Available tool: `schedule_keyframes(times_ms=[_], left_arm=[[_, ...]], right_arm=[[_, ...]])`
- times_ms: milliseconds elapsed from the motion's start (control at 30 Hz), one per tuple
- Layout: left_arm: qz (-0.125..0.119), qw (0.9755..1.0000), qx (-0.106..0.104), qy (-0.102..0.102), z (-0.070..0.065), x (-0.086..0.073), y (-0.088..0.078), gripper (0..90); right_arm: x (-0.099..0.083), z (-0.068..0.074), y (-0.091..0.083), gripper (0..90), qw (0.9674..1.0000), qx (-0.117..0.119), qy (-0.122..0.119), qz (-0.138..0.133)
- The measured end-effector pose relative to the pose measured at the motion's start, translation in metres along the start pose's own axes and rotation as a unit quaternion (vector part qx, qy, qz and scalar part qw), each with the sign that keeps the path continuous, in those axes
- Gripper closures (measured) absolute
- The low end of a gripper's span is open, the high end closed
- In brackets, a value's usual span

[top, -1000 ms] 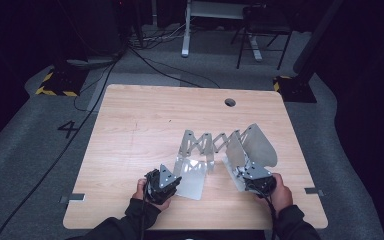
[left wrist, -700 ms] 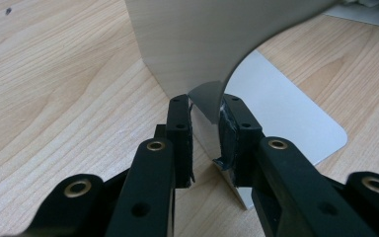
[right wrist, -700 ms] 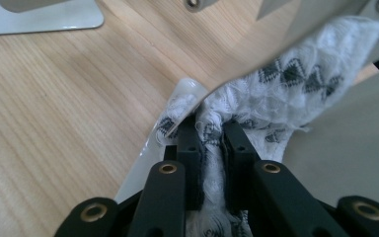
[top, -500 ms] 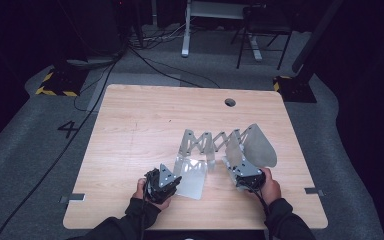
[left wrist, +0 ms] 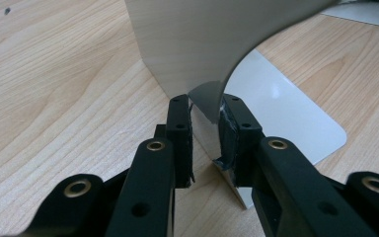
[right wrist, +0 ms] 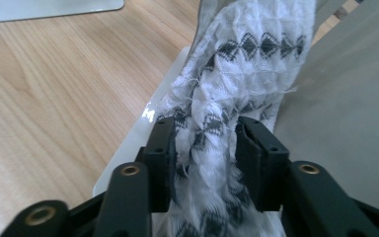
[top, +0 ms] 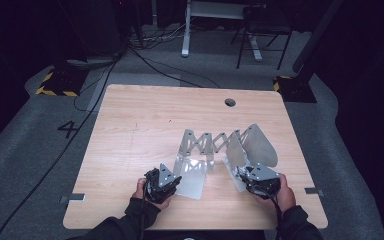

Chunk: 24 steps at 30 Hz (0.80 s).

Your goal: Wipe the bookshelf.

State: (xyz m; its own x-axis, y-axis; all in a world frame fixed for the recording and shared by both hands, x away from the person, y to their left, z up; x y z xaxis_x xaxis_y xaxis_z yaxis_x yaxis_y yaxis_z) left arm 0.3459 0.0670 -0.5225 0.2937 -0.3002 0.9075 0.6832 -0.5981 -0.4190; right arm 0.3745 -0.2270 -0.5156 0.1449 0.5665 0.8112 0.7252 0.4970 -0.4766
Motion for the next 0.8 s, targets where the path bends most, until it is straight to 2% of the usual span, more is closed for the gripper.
schedule_keyframes(times_ms=[100,200,233,367,433,467,500,633,700,767,800], left_arm=[[0.0,1.0,0.0,0.0,0.0,0.0,0.0,76.3],[0.0,1.0,0.0,0.001,0.0,0.0,0.0,76.3],[0.0,1.0,0.0,0.001,0.0,0.0,0.0,76.3],[0.0,1.0,-0.001,0.001,0.0,0.0,0.0,76.3],[0.0,1.0,-0.001,0.001,0.0,0.0,0.0,76.3],[0.0,1.0,-0.001,0.001,0.0,0.0,0.0,76.3],[0.0,1.0,0.0,0.001,0.0,0.0,0.0,76.3],[0.0,1.0,0.002,0.001,0.0,0.0,0.0,76.4],[0.001,1.0,0.002,0.002,0.0,0.0,0.0,76.4],[0.001,1.0,0.005,0.004,-0.001,0.0,0.0,76.5],[0.001,1.0,0.004,0.004,-0.001,0.0,0.0,76.5]], right_arm=[[0.0,-0.001,-0.005,53.7,1.0,-0.005,0.009,0.001],[-0.011,-0.002,-0.007,52.2,0.9994,0.007,0.024,0.023],[-0.011,-0.002,-0.007,52.2,0.9994,0.007,0.024,0.023],[-0.018,0.001,-0.002,53.5,0.9983,0.023,0.038,0.039],[-0.019,0.0,-0.001,54.8,0.9982,0.022,0.042,0.038],[-0.019,-0.002,0.002,60.1,0.9975,0.018,0.056,0.038],[-0.019,-0.003,0.003,64.4,0.9976,0.014,0.054,0.041],[-0.018,-0.005,0.007,74.2,0.9987,-0.008,0.022,0.045],[-0.015,-0.006,0.009,76.8,0.9988,-0.021,0.008,0.043],[-0.011,-0.009,0.008,77.8,0.9981,-0.048,-0.017,0.035],[-0.009,-0.011,0.007,77.9,0.9978,-0.056,-0.02,0.03]])
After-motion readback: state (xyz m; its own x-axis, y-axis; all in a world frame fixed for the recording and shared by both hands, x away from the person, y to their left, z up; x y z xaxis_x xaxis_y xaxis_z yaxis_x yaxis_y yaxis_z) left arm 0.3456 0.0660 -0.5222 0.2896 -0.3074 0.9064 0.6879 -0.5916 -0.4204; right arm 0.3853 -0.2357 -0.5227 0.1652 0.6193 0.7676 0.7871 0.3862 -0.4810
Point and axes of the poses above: each handheld gripper's, and its own axes: y roughly forward along the jaws, x roughly out of its top, z roughly to its left, the point moved 6 cm from there along y, roughly forward along the jaws, and after that the axes turned 14 degrees about -z, right-handed, at the moved point
